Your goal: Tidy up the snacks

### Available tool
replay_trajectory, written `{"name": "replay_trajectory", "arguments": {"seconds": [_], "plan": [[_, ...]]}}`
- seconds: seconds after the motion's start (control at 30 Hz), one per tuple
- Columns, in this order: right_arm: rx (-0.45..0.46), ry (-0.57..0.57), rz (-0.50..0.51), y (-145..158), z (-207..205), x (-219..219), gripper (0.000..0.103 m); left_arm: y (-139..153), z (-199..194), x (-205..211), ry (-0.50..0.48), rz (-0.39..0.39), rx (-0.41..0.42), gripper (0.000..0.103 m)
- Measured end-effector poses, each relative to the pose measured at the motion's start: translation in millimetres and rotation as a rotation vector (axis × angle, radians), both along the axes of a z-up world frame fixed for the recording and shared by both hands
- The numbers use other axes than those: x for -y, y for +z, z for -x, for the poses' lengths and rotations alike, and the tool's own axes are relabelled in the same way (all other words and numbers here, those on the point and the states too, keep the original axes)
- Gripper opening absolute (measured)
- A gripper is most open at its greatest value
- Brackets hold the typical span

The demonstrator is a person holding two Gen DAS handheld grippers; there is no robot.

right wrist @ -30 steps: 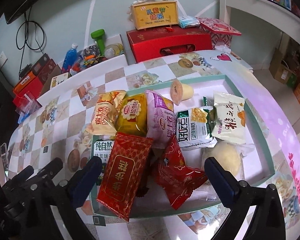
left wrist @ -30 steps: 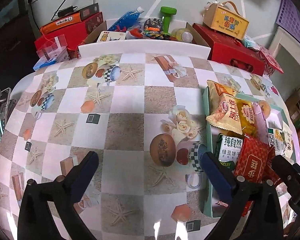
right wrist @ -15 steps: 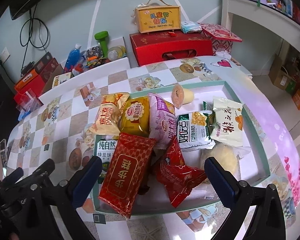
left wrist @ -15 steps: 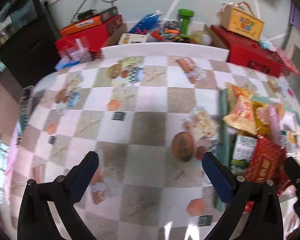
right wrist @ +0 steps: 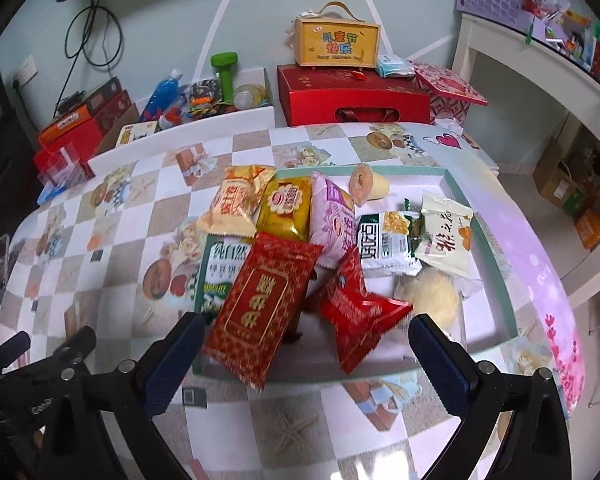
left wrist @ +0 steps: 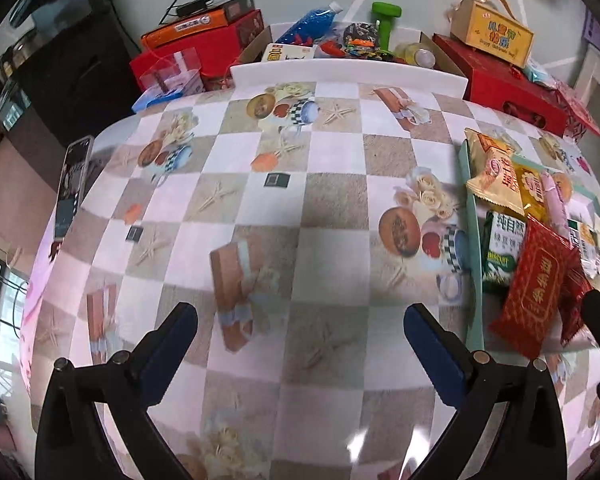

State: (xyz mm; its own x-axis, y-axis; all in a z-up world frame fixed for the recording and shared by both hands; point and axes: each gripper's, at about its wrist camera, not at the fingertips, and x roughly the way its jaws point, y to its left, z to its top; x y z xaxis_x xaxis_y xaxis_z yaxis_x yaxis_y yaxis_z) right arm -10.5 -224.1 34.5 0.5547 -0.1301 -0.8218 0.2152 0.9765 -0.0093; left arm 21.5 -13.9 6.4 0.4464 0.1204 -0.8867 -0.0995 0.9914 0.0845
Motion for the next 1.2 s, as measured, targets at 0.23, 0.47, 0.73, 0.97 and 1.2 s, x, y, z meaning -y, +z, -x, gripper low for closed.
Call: {"name": "replay_trajectory", "arguments": {"seconds": [0.23, 0.47, 0.73, 0.97, 1.2], "plan": [[-0.003, 0.0, -0.011, -2, 21, -3, 0.103, -6, 29, -15, 0.015, 0.051, -0.017, 0.103], [-0.031, -0.011, -0.026, -13, 37, 1, 0.103, -7, 40, -19, 0.011, 0.062, -0.014, 0.103], [-0.054, -0.01, -0.03, -23, 31, 1, 0.103, -9, 38, -19, 0.004, 0.073, -0.027, 0.103], [-0.063, -0.005, -0.027, -26, 26, -2, 0.103, -14, 35, -22, 0.008, 0.08, -0.048, 0.103], [-0.066, 0.007, -0.018, -29, 22, -7, 0.103, -18, 31, -24, 0.015, 0.09, -0.063, 0.103]]}}
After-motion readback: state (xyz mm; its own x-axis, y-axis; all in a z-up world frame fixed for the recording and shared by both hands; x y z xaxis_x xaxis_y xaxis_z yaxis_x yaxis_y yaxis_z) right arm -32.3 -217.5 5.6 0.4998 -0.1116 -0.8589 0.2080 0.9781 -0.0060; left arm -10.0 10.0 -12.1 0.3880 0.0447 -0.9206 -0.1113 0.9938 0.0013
